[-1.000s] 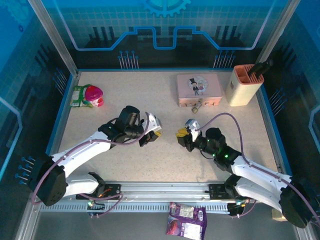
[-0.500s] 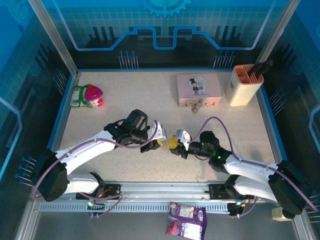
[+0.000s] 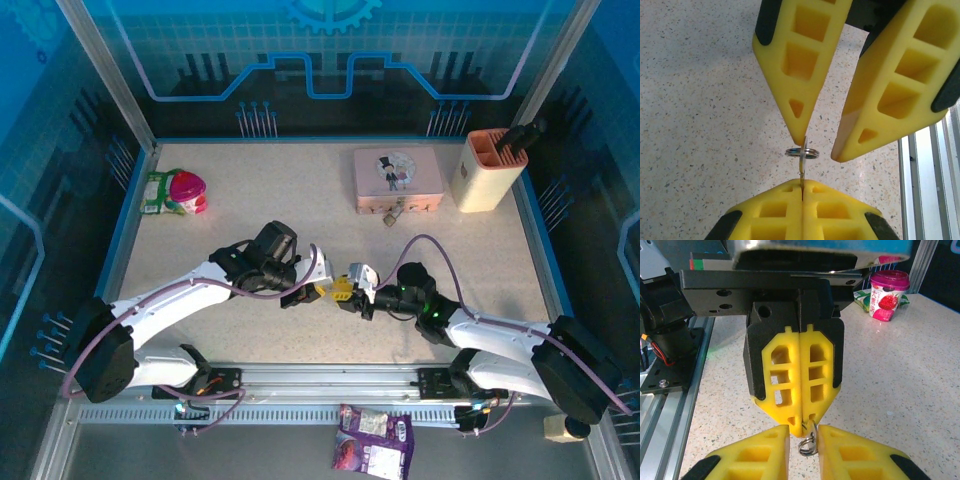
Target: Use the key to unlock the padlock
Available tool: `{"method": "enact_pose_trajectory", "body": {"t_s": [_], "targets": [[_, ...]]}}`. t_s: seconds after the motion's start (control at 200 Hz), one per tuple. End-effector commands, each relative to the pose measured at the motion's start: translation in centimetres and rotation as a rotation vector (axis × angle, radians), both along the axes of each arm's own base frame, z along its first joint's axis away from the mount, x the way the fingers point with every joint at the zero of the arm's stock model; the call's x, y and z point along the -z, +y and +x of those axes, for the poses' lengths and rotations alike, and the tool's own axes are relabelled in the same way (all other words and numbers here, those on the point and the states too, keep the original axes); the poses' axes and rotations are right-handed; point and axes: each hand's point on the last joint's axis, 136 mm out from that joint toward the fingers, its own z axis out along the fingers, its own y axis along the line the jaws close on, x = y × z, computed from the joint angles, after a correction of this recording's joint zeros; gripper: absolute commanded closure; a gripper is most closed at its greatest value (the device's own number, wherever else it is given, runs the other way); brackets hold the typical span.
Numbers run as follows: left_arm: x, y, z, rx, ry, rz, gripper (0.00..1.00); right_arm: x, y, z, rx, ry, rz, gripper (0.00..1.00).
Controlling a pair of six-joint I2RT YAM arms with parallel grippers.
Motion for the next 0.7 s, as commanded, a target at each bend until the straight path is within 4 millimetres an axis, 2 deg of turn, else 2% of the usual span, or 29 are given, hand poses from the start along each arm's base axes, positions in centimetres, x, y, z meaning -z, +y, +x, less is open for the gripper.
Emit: {"method": "enact_pose_trajectory", "body": {"t_s": [0.0, 0.45, 0.59, 0.695], "targets": [[-0.7, -0.4, -0.2, 0.036, -0.02, -0.008, 1.0, -0.8, 0.7, -0.3, -0.022, -0.03, 0.011, 0.76], [-0.7, -0.6, -0.4, 0.046, -0.027, -0.014, 1.0, 0.6, 0.6, 0.7, 0.026, -0.018, -0.043, 0.77], [-0.6, -0.6, -0.5, 0.049, -0.034, -0.01, 1.0, 0.5, 0.6, 0.6, 0.019, -0.018, -0.043, 0.81], [-0.7, -0.6, -0.4, 0.044, -0.047, -0.011, 1.0, 0.4, 0.7, 0.5, 0.011, -0.016, -0.047, 0.87]]}}
